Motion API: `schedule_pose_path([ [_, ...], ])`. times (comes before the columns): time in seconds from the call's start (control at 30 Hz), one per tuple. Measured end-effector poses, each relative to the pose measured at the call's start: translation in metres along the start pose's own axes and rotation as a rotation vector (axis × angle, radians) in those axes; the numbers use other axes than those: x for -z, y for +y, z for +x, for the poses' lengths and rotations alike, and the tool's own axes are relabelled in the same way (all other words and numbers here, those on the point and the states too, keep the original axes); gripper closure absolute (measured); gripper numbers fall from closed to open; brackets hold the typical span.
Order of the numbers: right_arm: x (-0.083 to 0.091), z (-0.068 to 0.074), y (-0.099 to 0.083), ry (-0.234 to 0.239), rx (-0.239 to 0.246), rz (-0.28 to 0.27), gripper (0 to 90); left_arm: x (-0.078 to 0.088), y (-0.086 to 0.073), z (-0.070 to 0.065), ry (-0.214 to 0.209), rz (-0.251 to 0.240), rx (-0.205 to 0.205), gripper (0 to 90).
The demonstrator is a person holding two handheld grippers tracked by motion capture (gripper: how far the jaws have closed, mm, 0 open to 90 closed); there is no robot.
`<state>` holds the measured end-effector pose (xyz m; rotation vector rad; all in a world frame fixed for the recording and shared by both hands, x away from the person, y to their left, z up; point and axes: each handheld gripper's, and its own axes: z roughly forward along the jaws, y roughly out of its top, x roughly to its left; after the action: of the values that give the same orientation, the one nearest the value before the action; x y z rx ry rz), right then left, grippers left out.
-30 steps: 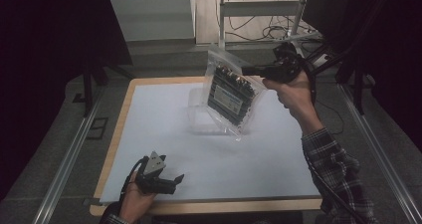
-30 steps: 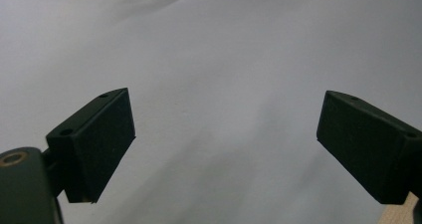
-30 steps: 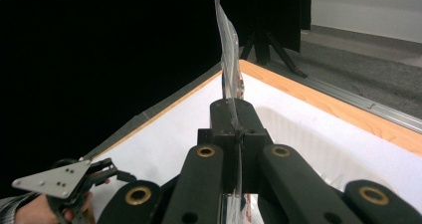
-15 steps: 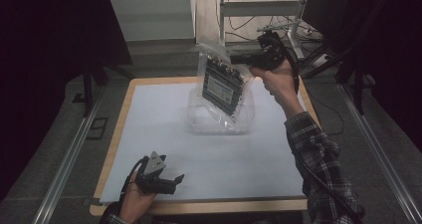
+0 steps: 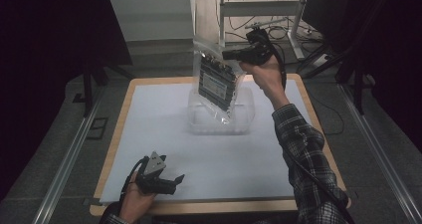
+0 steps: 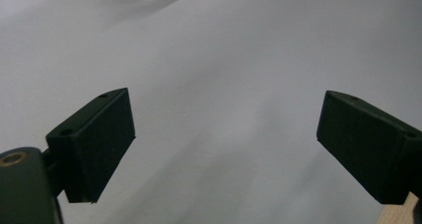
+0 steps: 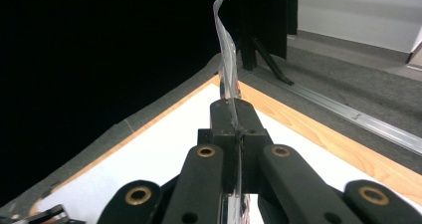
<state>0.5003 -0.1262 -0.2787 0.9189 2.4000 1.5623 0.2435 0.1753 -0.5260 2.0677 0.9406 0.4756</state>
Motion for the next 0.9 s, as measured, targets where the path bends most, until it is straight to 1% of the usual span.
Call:
schedule_pose_path([
  [0.1, -0.004, -0.002, -0.001, -0.002, -0.004, 0.000, 88.8, 0.000, 0.000, 0.000, 0.000, 0.000, 0.000, 7.8],
  [0.3, -0.021, -0.009, -0.005, -0.014, -0.004, 0.020, 88.7, 0.000, 0.000, 0.000, -0.001, 0.002, -0.001, 7.8],
  [0.5, -0.034, -0.015, -0.013, -0.015, -0.015, 0.043, 88.8, 0.000, 0.000, 0.000, -0.001, 0.008, -0.005, 7.8],
  [0.73, -0.040, -0.016, -0.020, -0.004, -0.025, 0.046, 88.8, -0.001, 0.000, 0.000, 0.000, 0.011, -0.007, 7.8],
  [0.83, -0.043, -0.017, -0.029, 0.007, -0.026, 0.051, 88.7, -0.001, 0.000, -0.001, 0.001, 0.012, -0.005, 7.9],
  [0.9, -0.044, -0.017, -0.031, 0.011, -0.027, 0.048, 88.8, -0.001, 0.000, -0.001, 0.001, 0.013, -0.005, 7.8],
])
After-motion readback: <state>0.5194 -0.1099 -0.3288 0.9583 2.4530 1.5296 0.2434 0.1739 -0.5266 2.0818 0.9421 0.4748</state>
